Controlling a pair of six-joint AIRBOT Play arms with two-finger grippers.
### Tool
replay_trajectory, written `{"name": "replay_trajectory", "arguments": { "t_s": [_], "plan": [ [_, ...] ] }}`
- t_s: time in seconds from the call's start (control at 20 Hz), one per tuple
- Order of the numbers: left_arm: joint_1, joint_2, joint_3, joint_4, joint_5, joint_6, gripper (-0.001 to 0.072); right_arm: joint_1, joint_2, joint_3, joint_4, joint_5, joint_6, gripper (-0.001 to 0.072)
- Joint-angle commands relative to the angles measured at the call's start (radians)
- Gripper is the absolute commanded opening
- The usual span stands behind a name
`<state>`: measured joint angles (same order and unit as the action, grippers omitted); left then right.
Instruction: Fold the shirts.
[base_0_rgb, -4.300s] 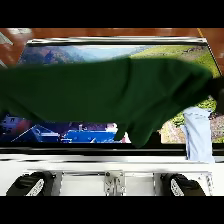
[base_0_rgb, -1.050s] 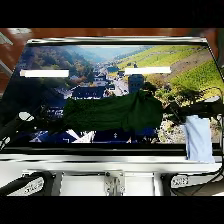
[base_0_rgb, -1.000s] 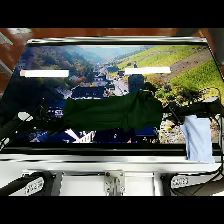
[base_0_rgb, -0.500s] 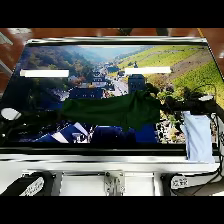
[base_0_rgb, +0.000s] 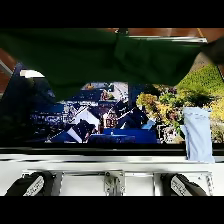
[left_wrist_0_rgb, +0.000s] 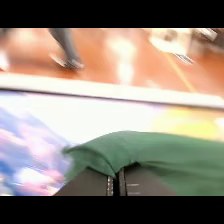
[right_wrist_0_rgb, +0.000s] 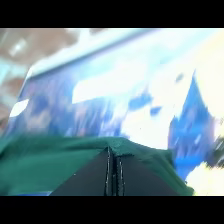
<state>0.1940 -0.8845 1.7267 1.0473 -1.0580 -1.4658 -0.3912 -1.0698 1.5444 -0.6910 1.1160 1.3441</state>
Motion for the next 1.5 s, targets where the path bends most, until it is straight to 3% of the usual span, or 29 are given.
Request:
{"name": "replay_trajectory", "arguments": {
  "t_s": [0.0,0.15,0.35,0.5,0.7,0.9,1.0,1.25,1.45],
  "plan": [
    [0.069,0.015,0.191,0.150,-0.212,-0.140,0.0031,-0.004,0.127,0.152,-0.175,0.039,0.146,0.0055],
    [0.053,0.014,0.180,0.026,-0.384,-0.140,0.0032,-0.004,0.153,0.160,-0.164,0.205,0.164,0.0055],
    [0.037,0.018,0.067,0.044,-0.511,-0.129,0.0031,-0.004,0.127,0.159,-0.295,0.449,0.142,0.0056],
    [0.037,0.030,-0.027,0.185,-0.518,-0.146,0.0031,-0.004,0.118,0.159,-0.411,0.474,0.180,0.0055],
    [-0.004,0.045,-0.193,0.086,-0.532,-0.144,0.0031,-0.004,0.060,0.159,-0.365,0.576,0.178,0.0055],
    [-0.019,0.130,-0.304,0.264,-0.550,-0.114,0.0031,-0.005,0.056,0.159,-0.551,0.650,0.146,0.0055],
    [-0.020,0.165,-0.354,0.299,-0.575,-0.113,0.0031,-0.005,0.049,0.154,-0.541,0.651,0.151,0.0055],
    [-0.020,0.199,-0.499,0.215,-0.604,-0.093,0.0031,-0.004,0.041,0.085,-0.473,0.736,0.154,0.0055],
    [-0.020,0.315,-0.444,0.183,-0.587,-0.091,0.0031,-0.004,0.127,0.085,-0.310,0.708,0.151,0.0055]
  ]
}}
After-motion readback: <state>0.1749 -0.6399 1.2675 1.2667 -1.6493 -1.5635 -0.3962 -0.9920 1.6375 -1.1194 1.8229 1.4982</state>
